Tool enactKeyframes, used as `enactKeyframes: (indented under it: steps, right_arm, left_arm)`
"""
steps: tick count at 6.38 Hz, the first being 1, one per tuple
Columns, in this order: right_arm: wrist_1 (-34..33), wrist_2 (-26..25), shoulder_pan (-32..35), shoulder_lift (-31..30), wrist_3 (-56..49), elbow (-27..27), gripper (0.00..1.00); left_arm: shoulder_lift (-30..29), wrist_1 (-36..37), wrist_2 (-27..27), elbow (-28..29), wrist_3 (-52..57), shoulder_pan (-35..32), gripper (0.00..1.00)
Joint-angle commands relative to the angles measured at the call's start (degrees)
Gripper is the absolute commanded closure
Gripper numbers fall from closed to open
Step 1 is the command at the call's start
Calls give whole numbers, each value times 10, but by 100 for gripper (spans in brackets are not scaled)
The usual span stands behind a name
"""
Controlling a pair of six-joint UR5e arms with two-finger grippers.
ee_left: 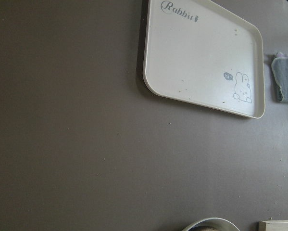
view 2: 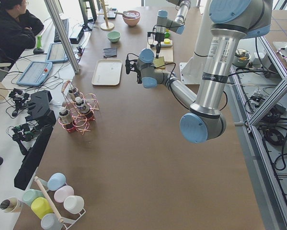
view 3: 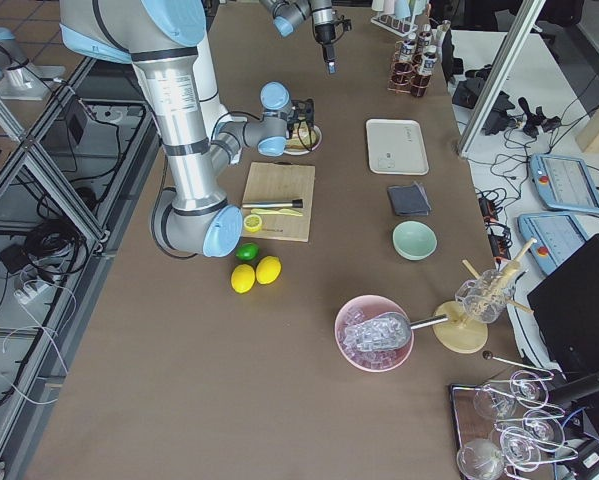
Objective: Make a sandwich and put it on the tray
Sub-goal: 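Carry the bread slice over the egg and lay it on top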
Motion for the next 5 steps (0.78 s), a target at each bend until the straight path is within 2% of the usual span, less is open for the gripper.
enactKeyframes:
  steps: [1, 3, 4, 5]
  right_arm:
    - [0, -26, -11, 37, -1, -45, 100]
    - [5, -43, -12, 63, -6, -99, 100]
    - [5, -46, -7, 63, -5, -104, 89]
    - [4, -45, 3, 63, -1, -104, 40]
  left_arm:
    - [-2, 0, 1, 3, 0, 0, 2]
    - [-3, 0, 1, 9, 1, 2, 2]
    - [-5, 0, 1, 12, 1, 2, 2]
    - [-11, 0, 1, 18, 1, 3, 2]
